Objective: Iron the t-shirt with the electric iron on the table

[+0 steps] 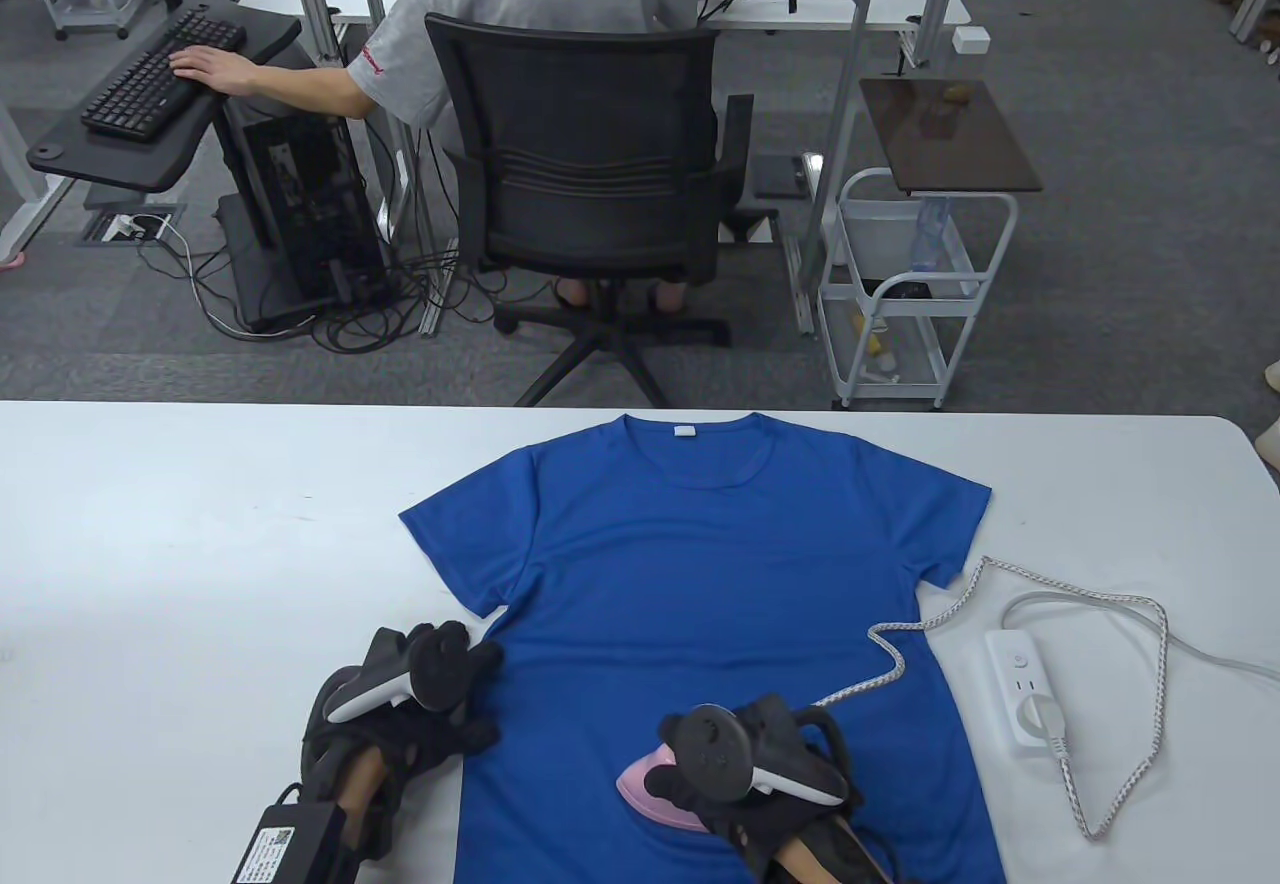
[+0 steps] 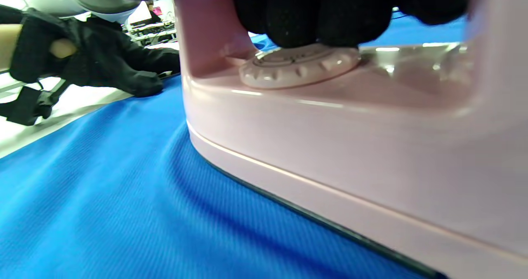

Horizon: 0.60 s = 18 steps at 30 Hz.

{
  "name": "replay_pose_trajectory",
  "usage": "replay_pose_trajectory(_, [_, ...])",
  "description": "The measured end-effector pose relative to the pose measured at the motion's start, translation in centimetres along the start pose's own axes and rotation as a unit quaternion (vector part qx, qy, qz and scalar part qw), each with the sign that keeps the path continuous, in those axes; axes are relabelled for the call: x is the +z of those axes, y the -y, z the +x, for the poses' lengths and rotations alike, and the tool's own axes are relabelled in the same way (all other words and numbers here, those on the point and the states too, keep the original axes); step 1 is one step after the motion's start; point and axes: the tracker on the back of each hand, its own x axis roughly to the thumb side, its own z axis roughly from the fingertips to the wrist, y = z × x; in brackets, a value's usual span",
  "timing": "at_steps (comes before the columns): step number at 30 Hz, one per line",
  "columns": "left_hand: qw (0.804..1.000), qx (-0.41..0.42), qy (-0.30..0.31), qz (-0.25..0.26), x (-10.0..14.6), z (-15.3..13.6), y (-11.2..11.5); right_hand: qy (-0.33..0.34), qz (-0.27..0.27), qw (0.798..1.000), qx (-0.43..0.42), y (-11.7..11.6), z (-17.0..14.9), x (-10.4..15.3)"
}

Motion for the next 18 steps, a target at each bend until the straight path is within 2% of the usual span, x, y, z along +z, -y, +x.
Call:
replay_pose_trajectory(12, [1.000, -0.003, 0.004, -0.005, 0.0, 0.0, -0.1, -0.077, -0.028, 0.997, -0.017, 0.9, 0.3, -7.1])
replay_pose_trajectory(18, [1.000, -0.004, 0.004, -0.008, 0.1, 0.0, -0.1, -0.082, -0.035, 0.996, -0.017, 0.9, 0.5, -7.9])
